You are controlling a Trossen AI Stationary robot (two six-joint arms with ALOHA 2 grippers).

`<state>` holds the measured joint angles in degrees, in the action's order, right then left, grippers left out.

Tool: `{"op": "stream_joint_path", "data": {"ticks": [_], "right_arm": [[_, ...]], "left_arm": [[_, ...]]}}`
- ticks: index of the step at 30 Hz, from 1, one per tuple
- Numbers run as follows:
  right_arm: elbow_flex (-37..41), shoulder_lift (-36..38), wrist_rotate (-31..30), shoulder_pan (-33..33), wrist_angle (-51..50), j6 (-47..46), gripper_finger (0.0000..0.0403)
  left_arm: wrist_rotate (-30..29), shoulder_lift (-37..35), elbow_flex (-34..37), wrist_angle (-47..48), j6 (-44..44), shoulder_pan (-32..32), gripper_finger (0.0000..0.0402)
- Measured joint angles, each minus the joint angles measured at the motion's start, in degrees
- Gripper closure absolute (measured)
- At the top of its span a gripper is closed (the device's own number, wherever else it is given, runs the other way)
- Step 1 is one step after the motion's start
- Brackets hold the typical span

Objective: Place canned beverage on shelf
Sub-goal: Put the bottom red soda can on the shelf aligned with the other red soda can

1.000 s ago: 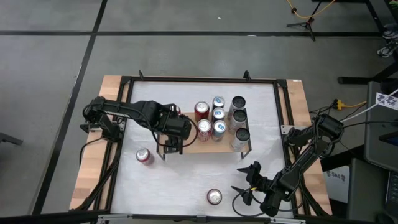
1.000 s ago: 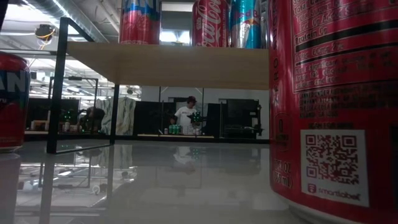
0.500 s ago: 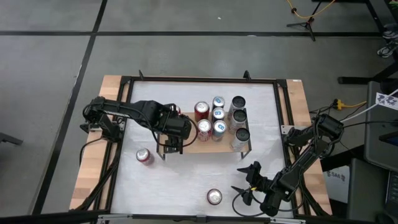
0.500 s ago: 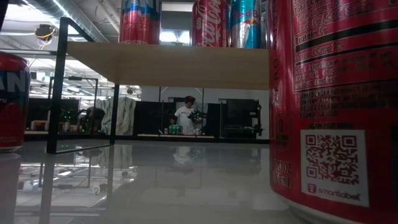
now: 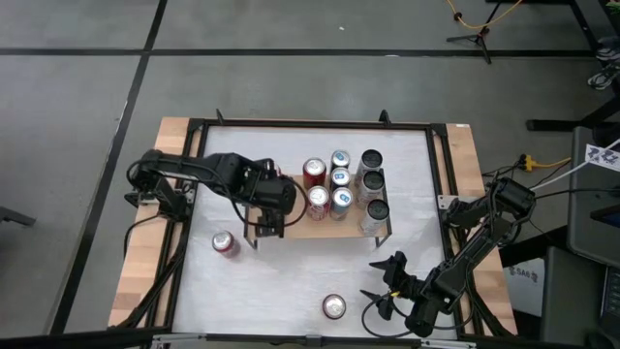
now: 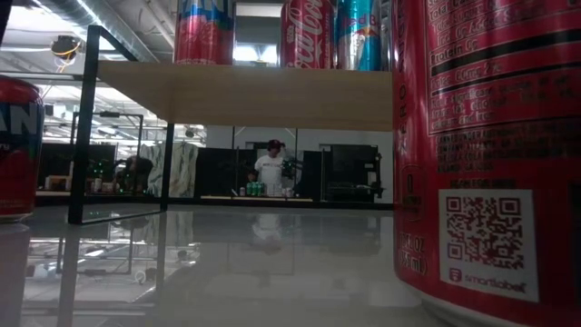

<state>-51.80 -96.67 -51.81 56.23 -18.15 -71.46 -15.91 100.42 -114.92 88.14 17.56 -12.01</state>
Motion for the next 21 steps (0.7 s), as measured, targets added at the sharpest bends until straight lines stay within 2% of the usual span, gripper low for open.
{"op": "stream_joint_path", "data": {"ticks": [10,14,21], "right_arm": [[0.01,-0.01,0.0,0.0,0.02,0.0,0.001],[0.0,0.01,0.0,0.0,0.01,0.0,0.001],[0.01,0.01,-0.04,0.0,-0.26,0.0,0.001]], "left_arm": [[-1.43,-0.09,-12.84,-0.17,-0.1,-0.01,0.0072],[0.61,-0.09,-19.44,-0.48,1.8,-0.86,0.0072],[1.83,-1.95,-19.1,-8.31,7.84,-6.61,0.0072]]}}
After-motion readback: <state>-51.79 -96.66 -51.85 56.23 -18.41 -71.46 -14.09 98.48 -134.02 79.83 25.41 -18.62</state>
